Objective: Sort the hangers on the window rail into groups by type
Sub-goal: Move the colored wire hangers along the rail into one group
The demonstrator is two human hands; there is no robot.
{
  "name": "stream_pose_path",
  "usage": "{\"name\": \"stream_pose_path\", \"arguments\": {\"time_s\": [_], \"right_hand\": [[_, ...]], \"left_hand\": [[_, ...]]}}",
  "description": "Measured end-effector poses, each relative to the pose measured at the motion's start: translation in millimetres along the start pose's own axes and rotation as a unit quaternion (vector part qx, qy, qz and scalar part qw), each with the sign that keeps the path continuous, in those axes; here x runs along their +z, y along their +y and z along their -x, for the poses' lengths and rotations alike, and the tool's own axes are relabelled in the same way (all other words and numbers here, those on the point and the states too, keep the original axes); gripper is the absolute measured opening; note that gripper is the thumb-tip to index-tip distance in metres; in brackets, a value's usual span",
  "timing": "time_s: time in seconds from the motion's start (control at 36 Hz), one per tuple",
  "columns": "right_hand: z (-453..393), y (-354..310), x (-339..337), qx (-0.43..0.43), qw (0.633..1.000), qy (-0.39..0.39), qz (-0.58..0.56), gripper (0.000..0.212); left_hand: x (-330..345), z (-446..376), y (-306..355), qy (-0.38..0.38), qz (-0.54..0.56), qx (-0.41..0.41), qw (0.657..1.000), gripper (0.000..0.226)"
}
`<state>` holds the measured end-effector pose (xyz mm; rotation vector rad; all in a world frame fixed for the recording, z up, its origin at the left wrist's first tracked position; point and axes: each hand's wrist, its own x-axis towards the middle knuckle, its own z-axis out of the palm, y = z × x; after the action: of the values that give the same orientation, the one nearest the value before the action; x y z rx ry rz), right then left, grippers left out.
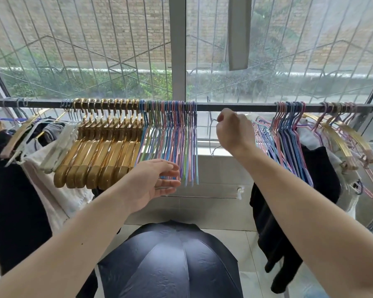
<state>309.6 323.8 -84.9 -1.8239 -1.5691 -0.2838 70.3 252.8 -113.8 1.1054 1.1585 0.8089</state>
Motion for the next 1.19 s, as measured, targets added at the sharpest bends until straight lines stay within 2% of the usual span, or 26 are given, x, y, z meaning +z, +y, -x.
{"name": "stream_pose_path", "arguments": {"time_s": [0.11,0.25,0.39,0.44,0.5,0.58,0.64,0.69,0.75,0.81,0.92,1.0,1.06,1.11,1.19], "right_hand": [[7.7,16.8,12.5,0.031,0.999,-0.044,0.010,0.026],[60.1,49.3,36.8,0.080,0.990,-0.113,-0.018,0.025],[123.2,68.5,49.7,0.146,0.967,-0.206,-0.041,0.029],[138.9,70.8,48.1,0.167,0.958,-0.226,-0.060,0.027],[148.2,71.2,41.8,0.184,0.949,-0.242,-0.081,0.026],[166.3,67.8,29.5,0.241,0.920,-0.258,-0.170,0.025],[182.0,64.6,21.7,0.286,0.889,-0.275,-0.230,0.027],[193.7,56.4,18.5,0.302,0.866,-0.298,-0.264,0.027],[201.9,48.7,13.8,0.318,0.841,-0.319,-0.298,0.026],[207.7,47.3,9.3,0.341,0.813,-0.333,-0.335,0.024],[209.8,54.6,-6.5,0.374,0.762,-0.338,-0.406,0.021],[207.7,66.3,-12.7,0.398,0.739,-0.325,-0.437,0.019],[208.2,76.7,-13.9,0.406,0.732,-0.320,-0.444,0.018],[208.9,92.4,-16.6,0.412,0.738,-0.306,-0.439,0.017],[210.6,127.3,-15.9,0.453,0.745,-0.246,-0.425,0.016]], "left_hand": [[-2.4,4.7,-3.1,-0.016,-0.002,0.007,1.000,0.020],[-3.0,3.4,-13.4,-0.069,0.014,0.010,0.997,0.021],[24.7,3.1,-56.1,-0.127,0.025,-0.029,0.991,0.021],[40.8,-1.8,-79.1,-0.146,-0.011,-0.050,0.988,0.020],[54.1,-11.1,-105.5,-0.149,-0.106,-0.072,0.980,0.017],[61.2,-21.4,-155.9,-0.121,-0.227,-0.129,0.958,0.014],[63.7,-26.0,-186.2,-0.081,-0.285,-0.174,0.939,0.036],[53.6,-33.5,-204.8,-0.017,-0.278,-0.191,0.941,0.064],[40.7,-47.2,-220.9,0.041,-0.278,-0.186,0.942,0.076],[27.8,-58.8,-232.1,0.048,-0.327,-0.188,0.925,0.078],[9.6,-61.1,-244.4,0.019,-0.389,-0.171,0.905,0.024],[-0.9,-56.8,-250.8,0.003,-0.363,-0.156,0.919,0.051],[-7.2,-50.4,-256.2,-0.019,-0.342,-0.174,0.923,0.067],[-9.1,-42.8,-258.4,-0.040,-0.348,-0.181,0.919,0.068],[-23.6,-36.5,-264.9,-0.070,-0.378,-0.205,0.900,0.063]]}}
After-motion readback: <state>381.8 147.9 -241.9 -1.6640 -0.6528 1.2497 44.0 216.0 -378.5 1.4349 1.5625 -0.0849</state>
